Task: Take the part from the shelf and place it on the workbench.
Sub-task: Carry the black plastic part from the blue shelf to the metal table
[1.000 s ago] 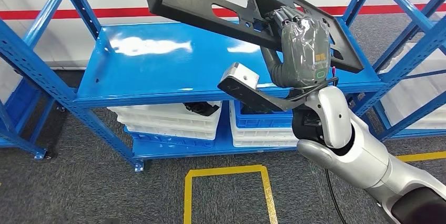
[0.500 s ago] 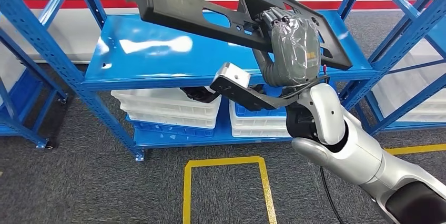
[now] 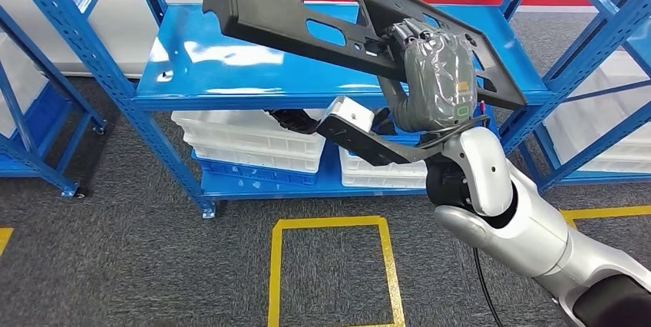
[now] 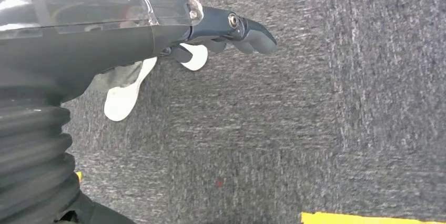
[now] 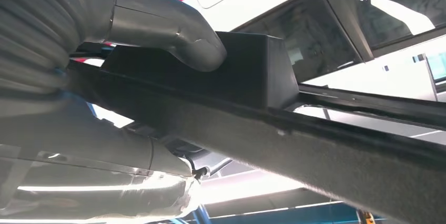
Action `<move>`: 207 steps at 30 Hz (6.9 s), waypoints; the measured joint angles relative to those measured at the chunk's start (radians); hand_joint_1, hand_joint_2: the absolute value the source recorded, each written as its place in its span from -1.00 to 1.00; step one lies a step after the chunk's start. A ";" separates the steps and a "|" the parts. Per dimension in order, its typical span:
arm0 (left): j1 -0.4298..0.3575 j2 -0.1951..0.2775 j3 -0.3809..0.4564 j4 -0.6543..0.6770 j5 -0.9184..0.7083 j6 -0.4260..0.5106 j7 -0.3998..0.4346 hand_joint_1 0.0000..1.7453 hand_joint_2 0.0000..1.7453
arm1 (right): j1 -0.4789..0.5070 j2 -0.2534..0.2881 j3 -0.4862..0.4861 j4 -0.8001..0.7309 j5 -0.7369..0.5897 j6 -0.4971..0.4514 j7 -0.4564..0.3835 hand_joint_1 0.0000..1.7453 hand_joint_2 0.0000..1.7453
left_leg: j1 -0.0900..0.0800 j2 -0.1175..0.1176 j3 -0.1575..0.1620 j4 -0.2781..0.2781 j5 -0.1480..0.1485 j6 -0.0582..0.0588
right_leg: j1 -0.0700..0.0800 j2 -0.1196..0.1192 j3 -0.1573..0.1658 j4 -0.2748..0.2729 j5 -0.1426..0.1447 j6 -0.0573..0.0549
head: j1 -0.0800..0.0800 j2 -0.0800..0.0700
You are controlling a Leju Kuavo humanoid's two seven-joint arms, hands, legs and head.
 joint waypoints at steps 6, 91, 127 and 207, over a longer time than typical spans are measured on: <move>0.002 -0.015 0.000 -0.007 -0.012 -0.009 -0.002 -1.00 1.00 | 0.002 -0.004 -0.001 -0.010 -0.007 0.012 0.001 1.00 1.00 | -0.002 0.004 -0.054 0.065 -0.031 -0.029 | 0.004 0.002 0.171 -0.308 0.059 -0.033 | -0.002 0.000; 0.006 -0.023 0.011 -0.008 -0.043 -0.020 -0.043 -1.00 1.00 | 0.128 -0.050 -0.100 -0.088 0.003 0.015 0.003 1.00 1.00 | -0.006 0.002 0.003 0.010 -0.003 -0.001 | 0.011 0.001 0.146 -0.227 0.045 -0.022 | 0.011 0.000; 0.008 -0.022 0.024 -0.008 -0.057 -0.021 -0.040 -1.00 1.00 | 0.163 -0.068 -0.154 -0.121 -0.074 0.032 0.003 1.00 1.00 | 0.005 0.027 0.018 0.043 -0.056 -0.034 | 0.008 0.000 0.111 -0.283 0.090 -0.044 | 0.004 0.000; 0.037 -0.051 0.109 -0.001 0.003 -0.032 -0.117 -1.00 1.00 | 0.376 -0.258 -0.494 -0.498 -0.076 -0.011 0.003 1.00 1.00 | 0.016 0.006 0.052 -0.008 -0.039 -0.007 | -0.008 0.023 -0.026 -0.056 -0.021 0.010 | 0.005 0.000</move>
